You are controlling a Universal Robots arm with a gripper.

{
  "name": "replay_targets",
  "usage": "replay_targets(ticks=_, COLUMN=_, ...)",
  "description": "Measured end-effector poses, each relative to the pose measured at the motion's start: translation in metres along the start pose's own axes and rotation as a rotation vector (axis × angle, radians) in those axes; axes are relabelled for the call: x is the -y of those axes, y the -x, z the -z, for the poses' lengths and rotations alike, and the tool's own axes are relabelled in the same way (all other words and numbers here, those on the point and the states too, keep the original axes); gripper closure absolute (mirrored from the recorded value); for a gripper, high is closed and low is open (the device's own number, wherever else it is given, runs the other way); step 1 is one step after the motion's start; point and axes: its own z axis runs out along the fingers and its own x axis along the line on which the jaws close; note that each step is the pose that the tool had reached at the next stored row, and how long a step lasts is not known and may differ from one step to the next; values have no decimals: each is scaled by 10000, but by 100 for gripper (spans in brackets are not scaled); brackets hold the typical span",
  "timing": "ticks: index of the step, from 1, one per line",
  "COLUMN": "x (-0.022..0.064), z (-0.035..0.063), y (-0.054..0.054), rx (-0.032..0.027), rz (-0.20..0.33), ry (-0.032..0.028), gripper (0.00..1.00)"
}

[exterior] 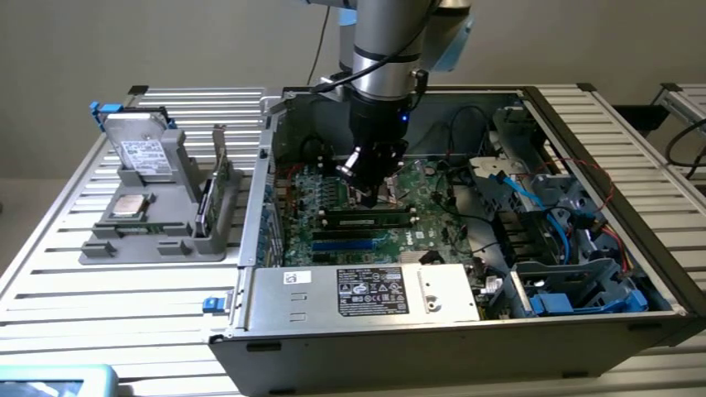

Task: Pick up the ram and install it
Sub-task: 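Press down the ram until it locks into place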

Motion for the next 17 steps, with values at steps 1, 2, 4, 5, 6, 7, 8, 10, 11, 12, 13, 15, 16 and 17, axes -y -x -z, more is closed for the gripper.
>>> replay_targets(ticks=1, x=0, z=0, y=0, rx=14, rz=-109, ry=-6, gripper=89)
replay_targets(ticks=2, x=0, z=0, y=0, rx=29, rz=-221, ry=-12, gripper=89)
replay_targets(ticks=4, x=0, z=0, y=0, rx=58, rz=-436, ry=-26, gripper=89)
replay_targets(ticks=5, x=0, z=0, y=0, rx=79, rz=-534, ry=-38, gripper=89)
replay_targets(ticks=6, x=0, z=0, y=0, rx=100, rz=-628, ry=-52, gripper=89)
replay_targets(ticks=7, x=0, z=0, y=0, rx=122, rz=-722, ry=-66, gripper=89)
replay_targets(ticks=8, x=0, z=0, y=0, rx=142, rz=-816, ry=-79, gripper=89)
replay_targets(ticks=10, x=0, z=0, y=1, rx=178, rz=-1004, ry=-102, gripper=89)
replay_targets(ticks=11, x=0, z=0, y=1, rx=183, rz=-1099, ry=-105, gripper=89)
replay_targets(ticks=12, x=0, z=0, y=1, rx=184, rz=-1197, ry=-105, gripper=89)
replay_targets(ticks=13, x=0, z=1, y=0, rx=184, rz=-1295, ry=-105, gripper=89)
replay_targets(ticks=15, x=0, z=2, y=0, rx=184, rz=-1498, ry=-103, gripper=89)
replay_targets(ticks=16, x=0, z=2, y=0, rx=186, rz=-1594, ry=-103, gripper=89)
replay_targets(ticks=17, x=0, z=2, y=0, rx=190, rz=-1690, ry=-107, gripper=89)
